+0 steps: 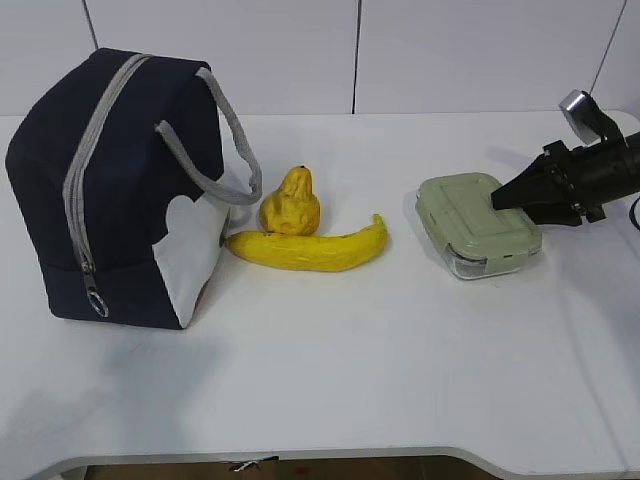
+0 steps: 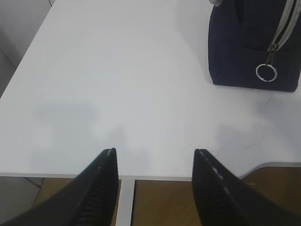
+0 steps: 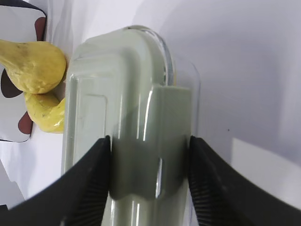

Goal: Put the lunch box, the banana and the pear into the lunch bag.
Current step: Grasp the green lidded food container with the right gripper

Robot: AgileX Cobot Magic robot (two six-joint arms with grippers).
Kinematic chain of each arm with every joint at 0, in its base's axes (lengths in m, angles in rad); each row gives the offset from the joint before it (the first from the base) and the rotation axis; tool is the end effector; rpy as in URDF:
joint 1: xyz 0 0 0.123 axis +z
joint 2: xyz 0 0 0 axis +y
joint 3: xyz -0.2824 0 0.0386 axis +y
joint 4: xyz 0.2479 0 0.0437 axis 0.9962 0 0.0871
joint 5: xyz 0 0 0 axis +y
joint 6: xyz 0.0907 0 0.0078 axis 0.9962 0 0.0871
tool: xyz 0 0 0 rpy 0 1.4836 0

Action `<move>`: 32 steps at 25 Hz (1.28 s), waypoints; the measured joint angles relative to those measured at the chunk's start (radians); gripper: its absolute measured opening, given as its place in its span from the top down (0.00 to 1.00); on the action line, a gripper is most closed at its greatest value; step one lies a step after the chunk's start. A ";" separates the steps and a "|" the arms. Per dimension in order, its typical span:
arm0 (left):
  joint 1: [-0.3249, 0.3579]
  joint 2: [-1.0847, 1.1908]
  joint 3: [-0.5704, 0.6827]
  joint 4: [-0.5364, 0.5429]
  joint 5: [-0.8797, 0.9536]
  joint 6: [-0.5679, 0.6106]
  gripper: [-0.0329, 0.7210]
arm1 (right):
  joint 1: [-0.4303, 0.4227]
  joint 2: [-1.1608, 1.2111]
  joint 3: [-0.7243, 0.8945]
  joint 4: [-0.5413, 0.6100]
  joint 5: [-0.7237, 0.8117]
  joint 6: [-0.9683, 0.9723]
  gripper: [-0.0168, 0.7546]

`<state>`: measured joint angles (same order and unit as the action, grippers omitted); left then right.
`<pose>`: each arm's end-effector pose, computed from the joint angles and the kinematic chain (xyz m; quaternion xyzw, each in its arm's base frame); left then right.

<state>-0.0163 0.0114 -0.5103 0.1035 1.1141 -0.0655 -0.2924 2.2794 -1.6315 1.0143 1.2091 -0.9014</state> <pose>-0.0067 0.0086 0.2762 -0.0246 0.8656 0.0312 0.4991 0.4425 -0.0577 0.1424 -0.0546 0.8946 0.4085 0.1727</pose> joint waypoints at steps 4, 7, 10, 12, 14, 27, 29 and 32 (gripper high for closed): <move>0.000 0.000 0.000 0.000 0.000 0.000 0.44 | 0.000 0.000 0.000 0.002 0.000 0.002 0.47; 0.000 0.000 0.000 0.000 0.000 0.000 0.44 | 0.002 0.000 -0.002 0.002 0.002 -0.002 0.50; 0.000 0.000 0.000 0.000 0.000 0.000 0.44 | 0.002 0.000 -0.002 0.000 0.002 -0.004 0.50; 0.000 0.000 0.000 0.000 0.000 0.000 0.44 | 0.002 0.000 -0.002 0.000 0.002 -0.004 0.51; 0.000 0.000 0.000 0.000 0.000 0.000 0.44 | 0.002 0.000 -0.002 0.000 0.002 -0.004 0.51; 0.000 0.000 0.000 0.000 0.000 0.000 0.44 | 0.002 0.000 -0.002 0.000 0.002 -0.005 0.53; 0.000 0.000 0.000 0.000 0.000 0.000 0.44 | 0.002 0.000 -0.002 0.000 0.002 -0.005 0.53; 0.000 0.000 0.000 0.000 0.000 0.000 0.44 | 0.002 0.000 -0.002 0.002 0.002 -0.002 0.53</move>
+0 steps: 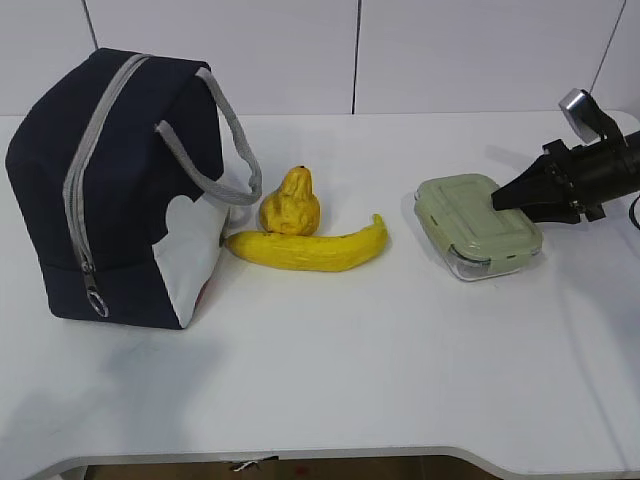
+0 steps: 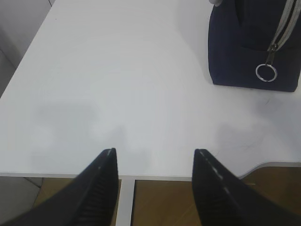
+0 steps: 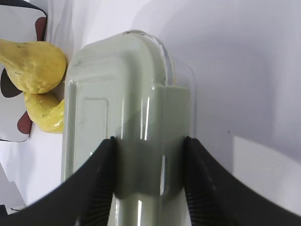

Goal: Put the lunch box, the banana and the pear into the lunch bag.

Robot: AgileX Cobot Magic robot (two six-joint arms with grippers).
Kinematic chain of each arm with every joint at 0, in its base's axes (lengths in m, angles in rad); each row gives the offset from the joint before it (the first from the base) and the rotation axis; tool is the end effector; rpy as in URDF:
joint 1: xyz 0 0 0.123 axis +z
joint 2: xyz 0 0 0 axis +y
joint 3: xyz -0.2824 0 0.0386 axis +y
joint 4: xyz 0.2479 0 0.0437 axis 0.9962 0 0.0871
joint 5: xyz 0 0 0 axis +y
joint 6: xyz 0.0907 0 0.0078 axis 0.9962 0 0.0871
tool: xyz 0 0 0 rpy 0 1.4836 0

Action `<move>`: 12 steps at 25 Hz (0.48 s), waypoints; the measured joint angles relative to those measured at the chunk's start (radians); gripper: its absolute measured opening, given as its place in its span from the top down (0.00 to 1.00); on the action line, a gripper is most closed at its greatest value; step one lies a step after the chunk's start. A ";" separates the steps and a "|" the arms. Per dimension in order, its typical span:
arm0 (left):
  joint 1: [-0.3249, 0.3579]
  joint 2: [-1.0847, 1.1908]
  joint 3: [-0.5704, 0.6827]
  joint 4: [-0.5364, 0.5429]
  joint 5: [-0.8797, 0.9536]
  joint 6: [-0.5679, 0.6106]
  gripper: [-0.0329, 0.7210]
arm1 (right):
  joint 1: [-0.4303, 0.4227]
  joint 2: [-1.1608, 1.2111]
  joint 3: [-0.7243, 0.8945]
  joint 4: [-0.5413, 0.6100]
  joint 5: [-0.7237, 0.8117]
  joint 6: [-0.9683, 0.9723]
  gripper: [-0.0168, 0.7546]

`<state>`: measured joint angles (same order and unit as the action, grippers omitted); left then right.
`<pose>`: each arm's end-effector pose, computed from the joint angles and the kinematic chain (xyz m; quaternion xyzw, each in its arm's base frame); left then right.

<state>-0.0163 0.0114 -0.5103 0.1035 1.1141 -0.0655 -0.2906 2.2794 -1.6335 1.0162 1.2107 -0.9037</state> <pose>-0.0067 0.0086 0.2762 -0.0246 0.8656 0.0312 0.4991 0.4429 -0.0568 0.1430 -0.0567 0.8939 0.4093 0.1736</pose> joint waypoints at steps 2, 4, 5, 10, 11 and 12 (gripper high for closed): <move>0.000 0.000 0.000 0.000 0.000 0.000 0.44 | 0.000 0.000 0.000 0.005 0.000 0.013 0.53; 0.000 0.000 0.000 0.000 0.000 0.000 0.44 | 0.000 0.000 0.000 0.007 0.000 0.024 0.53; 0.000 0.000 0.000 0.000 0.000 0.000 0.44 | 0.000 0.000 0.000 0.008 0.000 0.028 0.53; 0.000 0.000 0.000 0.000 0.000 0.000 0.44 | 0.000 -0.008 0.000 0.005 -0.015 0.060 0.53; 0.000 0.000 0.000 0.000 0.000 0.000 0.44 | 0.000 -0.008 0.000 0.004 -0.017 0.065 0.53; 0.000 0.000 0.000 0.000 0.000 0.000 0.44 | 0.000 -0.010 0.000 0.004 -0.019 0.071 0.53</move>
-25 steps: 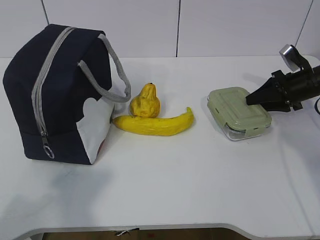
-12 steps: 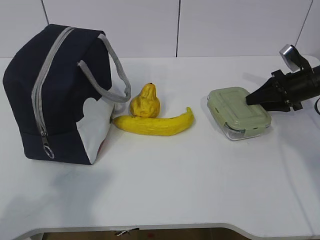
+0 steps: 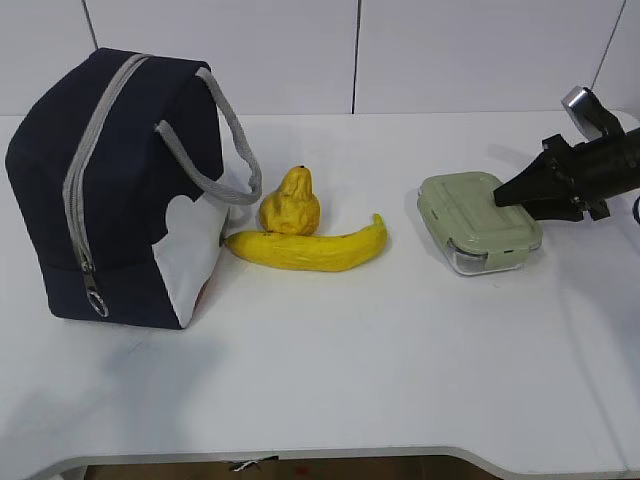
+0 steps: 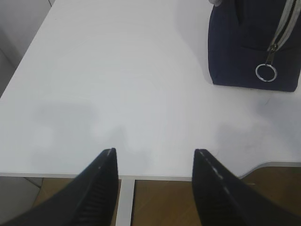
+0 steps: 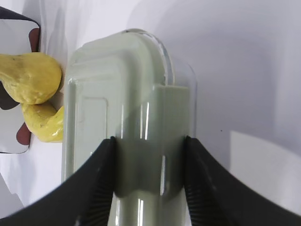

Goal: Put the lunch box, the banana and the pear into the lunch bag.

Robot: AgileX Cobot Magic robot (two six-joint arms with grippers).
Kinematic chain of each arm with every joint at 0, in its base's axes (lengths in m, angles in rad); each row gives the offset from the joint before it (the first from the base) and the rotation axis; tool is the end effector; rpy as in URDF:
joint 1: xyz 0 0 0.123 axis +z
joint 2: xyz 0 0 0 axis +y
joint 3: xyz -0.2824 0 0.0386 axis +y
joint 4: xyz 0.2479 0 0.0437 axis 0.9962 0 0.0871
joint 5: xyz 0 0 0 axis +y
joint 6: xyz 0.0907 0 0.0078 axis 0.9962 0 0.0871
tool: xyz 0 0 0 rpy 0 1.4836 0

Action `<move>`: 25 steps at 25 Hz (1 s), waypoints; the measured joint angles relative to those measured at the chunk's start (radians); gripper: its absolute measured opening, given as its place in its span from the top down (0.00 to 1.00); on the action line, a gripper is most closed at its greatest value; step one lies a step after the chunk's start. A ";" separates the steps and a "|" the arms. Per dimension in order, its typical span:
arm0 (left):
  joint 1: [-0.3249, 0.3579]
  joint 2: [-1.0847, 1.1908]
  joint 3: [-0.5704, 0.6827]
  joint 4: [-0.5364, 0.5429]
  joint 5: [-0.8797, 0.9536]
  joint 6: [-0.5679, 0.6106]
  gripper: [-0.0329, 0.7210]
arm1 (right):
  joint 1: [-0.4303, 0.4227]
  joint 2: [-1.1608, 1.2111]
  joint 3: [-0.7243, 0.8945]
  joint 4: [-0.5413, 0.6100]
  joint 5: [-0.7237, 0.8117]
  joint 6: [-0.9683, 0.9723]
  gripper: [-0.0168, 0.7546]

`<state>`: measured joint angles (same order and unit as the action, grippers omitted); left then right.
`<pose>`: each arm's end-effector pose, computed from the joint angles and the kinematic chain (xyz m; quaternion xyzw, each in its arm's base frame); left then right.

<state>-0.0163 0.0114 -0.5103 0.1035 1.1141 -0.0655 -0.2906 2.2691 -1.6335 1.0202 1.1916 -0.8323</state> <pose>-0.0067 0.0086 0.2762 -0.0246 0.8656 0.0312 0.4991 0.4443 -0.0576 0.1472 -0.0222 0.8963 0.4089 0.1701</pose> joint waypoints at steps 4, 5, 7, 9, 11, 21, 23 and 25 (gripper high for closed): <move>0.000 0.000 0.000 0.000 0.000 0.000 0.44 | 0.001 -0.009 0.000 -0.016 -0.004 0.034 0.53; 0.000 0.000 0.000 0.000 0.000 0.000 0.44 | 0.002 -0.009 0.000 -0.016 -0.004 0.043 0.53; 0.000 0.000 0.000 0.000 0.000 0.000 0.44 | 0.006 -0.009 0.000 -0.016 -0.006 0.050 0.53; 0.000 0.000 0.000 0.000 0.000 0.000 0.44 | 0.016 -0.009 0.000 -0.012 -0.010 0.053 0.53; 0.000 0.000 0.000 0.000 0.000 0.000 0.44 | 0.028 -0.009 0.000 -0.008 -0.013 0.054 0.53; 0.000 0.000 0.000 0.000 0.000 0.000 0.44 | 0.063 -0.009 0.002 0.011 -0.015 0.055 0.54; 0.000 0.000 0.000 0.000 0.000 0.000 0.44 | 0.063 -0.013 0.004 0.023 -0.019 0.055 0.54; 0.000 0.000 0.000 0.000 0.000 0.000 0.44 | 0.063 -0.026 0.006 0.023 -0.026 0.055 0.54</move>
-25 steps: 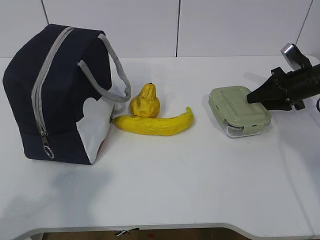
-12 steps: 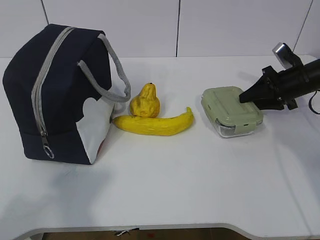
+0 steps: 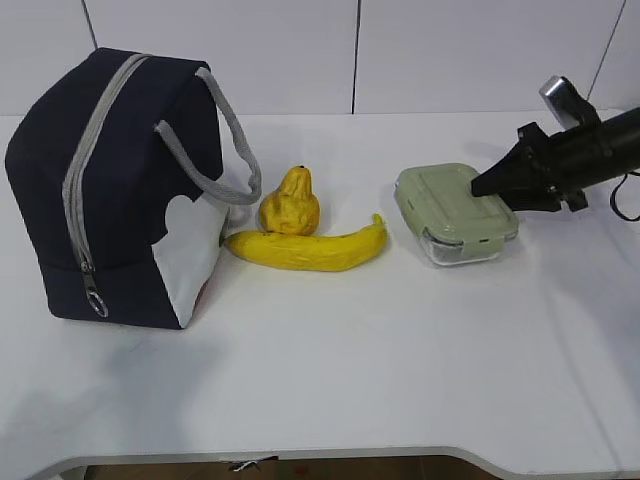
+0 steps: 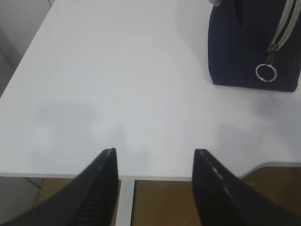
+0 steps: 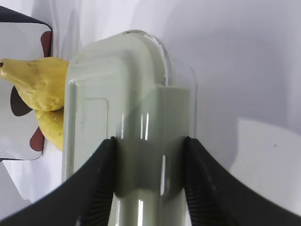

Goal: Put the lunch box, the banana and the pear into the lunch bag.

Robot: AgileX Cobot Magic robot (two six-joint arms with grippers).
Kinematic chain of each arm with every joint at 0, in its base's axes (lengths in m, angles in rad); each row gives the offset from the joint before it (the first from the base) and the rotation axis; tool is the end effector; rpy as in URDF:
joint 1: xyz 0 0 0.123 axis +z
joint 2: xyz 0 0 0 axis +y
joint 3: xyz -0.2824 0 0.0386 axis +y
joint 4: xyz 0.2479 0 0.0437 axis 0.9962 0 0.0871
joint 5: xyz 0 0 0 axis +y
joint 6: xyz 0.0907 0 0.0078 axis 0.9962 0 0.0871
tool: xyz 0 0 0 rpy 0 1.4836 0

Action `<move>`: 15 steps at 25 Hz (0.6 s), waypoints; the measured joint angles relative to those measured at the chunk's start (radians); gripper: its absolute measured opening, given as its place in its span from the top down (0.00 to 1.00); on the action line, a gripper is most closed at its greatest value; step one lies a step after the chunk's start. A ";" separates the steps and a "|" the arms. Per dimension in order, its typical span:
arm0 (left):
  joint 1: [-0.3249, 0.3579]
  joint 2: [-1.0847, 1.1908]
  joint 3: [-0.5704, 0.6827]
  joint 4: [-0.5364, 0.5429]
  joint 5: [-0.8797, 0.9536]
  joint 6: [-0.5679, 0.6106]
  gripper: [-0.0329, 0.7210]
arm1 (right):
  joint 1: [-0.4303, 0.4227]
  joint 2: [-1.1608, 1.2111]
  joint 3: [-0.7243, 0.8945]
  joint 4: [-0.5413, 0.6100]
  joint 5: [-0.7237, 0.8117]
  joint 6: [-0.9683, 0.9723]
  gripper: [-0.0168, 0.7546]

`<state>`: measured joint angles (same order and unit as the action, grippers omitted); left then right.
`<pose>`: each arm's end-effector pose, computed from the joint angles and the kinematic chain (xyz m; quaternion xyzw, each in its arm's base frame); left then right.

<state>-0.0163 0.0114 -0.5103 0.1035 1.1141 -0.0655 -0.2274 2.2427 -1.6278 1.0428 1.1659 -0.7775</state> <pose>-0.0067 0.0086 0.2762 -0.0246 0.8656 0.0312 0.4991 0.4482 -0.0295 0.1582 -0.0196 0.8938 0.4156 0.1676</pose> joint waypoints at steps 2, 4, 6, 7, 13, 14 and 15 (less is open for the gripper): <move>0.000 0.000 0.000 0.000 0.000 0.000 0.44 | 0.000 -0.018 0.000 0.004 0.000 0.000 0.54; 0.000 0.000 0.000 0.000 0.000 0.000 0.44 | 0.000 -0.038 0.000 0.006 0.000 0.009 0.54; 0.000 0.000 0.000 0.000 0.000 0.000 0.44 | 0.000 -0.056 0.000 0.008 0.002 0.021 0.54; 0.000 0.000 0.000 0.000 0.000 0.000 0.44 | 0.000 -0.066 0.000 0.008 0.002 0.032 0.54; 0.000 0.000 0.000 0.000 0.000 0.000 0.44 | 0.010 -0.141 0.000 0.010 0.006 0.079 0.54; 0.000 0.000 0.000 -0.004 0.000 0.000 0.44 | 0.017 -0.155 0.000 0.017 0.006 0.083 0.54; 0.000 0.000 0.000 -0.007 -0.005 0.000 0.44 | 0.025 -0.166 0.000 0.026 0.008 0.087 0.54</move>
<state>-0.0163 0.0114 -0.5103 0.0962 1.1096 -0.0655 -0.2027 2.0770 -1.6273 1.0688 1.1734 -0.6905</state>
